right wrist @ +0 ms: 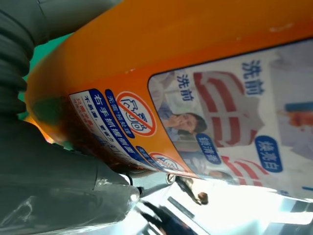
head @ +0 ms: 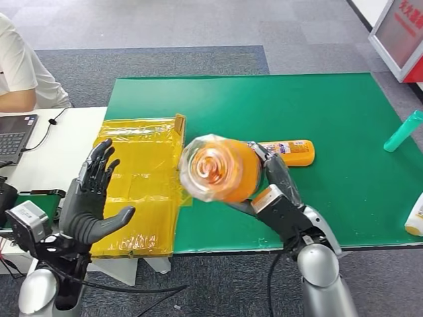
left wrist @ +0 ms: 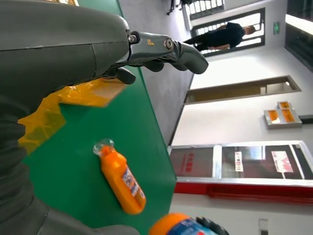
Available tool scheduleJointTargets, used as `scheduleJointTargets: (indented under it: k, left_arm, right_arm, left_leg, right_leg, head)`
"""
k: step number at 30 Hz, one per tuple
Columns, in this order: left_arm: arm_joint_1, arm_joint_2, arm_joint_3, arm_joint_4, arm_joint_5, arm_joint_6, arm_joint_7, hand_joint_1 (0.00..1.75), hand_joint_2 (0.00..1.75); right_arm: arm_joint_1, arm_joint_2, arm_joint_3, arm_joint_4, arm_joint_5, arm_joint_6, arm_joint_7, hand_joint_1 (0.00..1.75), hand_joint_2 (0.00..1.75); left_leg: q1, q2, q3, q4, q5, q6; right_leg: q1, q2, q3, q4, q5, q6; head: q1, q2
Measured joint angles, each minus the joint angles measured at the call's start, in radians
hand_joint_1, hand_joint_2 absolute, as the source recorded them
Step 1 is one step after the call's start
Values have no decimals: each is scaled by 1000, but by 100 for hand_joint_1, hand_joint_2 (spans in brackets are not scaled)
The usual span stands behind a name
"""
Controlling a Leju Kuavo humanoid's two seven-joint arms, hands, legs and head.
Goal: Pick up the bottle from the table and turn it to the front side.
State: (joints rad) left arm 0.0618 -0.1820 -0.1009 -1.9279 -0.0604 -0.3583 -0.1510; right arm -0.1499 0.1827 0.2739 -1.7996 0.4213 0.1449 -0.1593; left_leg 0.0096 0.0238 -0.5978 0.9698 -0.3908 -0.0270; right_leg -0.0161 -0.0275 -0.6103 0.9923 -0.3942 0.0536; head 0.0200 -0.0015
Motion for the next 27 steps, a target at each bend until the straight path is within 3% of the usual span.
scheduleJointTargets:
  k: [6,15,27]
  left_arm:
    - [-26,-8,-83,38,-52,15,-4,0,175]
    - [-42,-8,-218,99,-248,75,6,0,175]
    - [-120,-26,-268,157,-355,97,37,0,175]
  right_arm:
    - [22,51,23,129,-80,-58,-4,175,175]
    - [87,57,75,257,-2,-132,-26,175,175]
    - [109,57,89,286,56,-178,-42,175,175]
  left_leg:
    - [0,0,0,0,0,0]
    - [0,0,-1,0,-1,-1]
    - [0,0,-1,0,-1,-1]
  right_leg:
    - [0,0,0,0,0,0]
    - [0,0,-1,0,-1,-1]
    - [0,0,-1,0,0,-1]
  head:
    - [0,0]
    - [0,0]
    - [0,0]
